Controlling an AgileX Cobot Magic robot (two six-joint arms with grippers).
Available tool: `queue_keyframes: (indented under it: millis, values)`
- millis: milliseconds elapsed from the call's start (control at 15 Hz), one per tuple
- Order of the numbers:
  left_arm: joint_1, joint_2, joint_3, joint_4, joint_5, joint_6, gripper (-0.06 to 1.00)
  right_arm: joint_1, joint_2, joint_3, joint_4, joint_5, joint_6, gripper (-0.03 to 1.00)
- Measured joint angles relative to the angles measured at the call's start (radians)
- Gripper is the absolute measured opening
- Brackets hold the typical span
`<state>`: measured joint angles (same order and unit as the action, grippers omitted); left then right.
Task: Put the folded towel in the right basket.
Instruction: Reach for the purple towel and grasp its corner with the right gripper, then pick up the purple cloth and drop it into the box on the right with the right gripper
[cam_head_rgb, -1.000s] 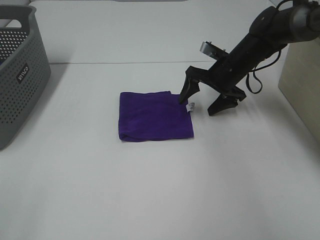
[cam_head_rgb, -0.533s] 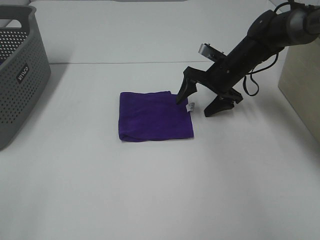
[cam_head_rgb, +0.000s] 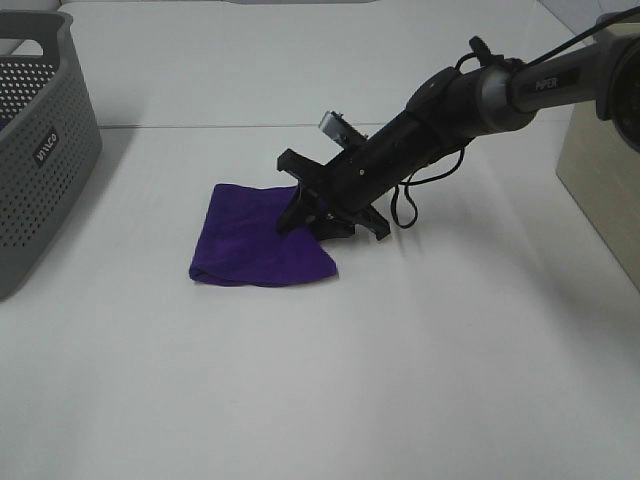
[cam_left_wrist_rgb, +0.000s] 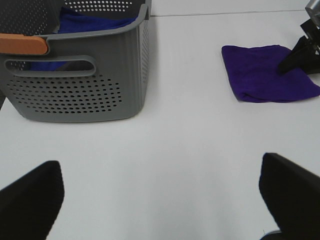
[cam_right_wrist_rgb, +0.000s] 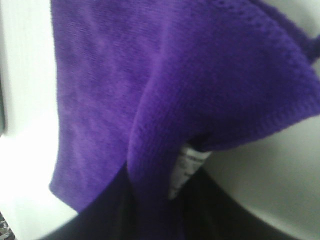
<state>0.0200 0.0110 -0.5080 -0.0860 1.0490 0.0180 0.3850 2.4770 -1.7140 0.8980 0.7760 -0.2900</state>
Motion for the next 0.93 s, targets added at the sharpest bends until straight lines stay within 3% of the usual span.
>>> queue_keyframes:
  millis: [67, 133, 467, 933]
  values:
    - [0.0, 0.0, 0.0, 0.0, 0.0, 0.0, 0.99, 0.002, 0.004, 0.0, 0.005, 0.0, 0.001, 0.1]
    - [0.0, 0.0, 0.0, 0.0, 0.0, 0.0, 0.99, 0.002, 0.005, 0.0, 0.006, 0.0, 0.001, 0.08]
    - [0.0, 0.0, 0.0, 0.0, 0.0, 0.0, 0.99, 0.002, -0.013, 0.002, -0.012, 0.024, 0.022, 0.08]
    - [0.0, 0.0, 0.0, 0.0, 0.0, 0.0, 0.99, -0.006, -0.439, 0.021, -0.281, 0.077, 0.101, 0.08]
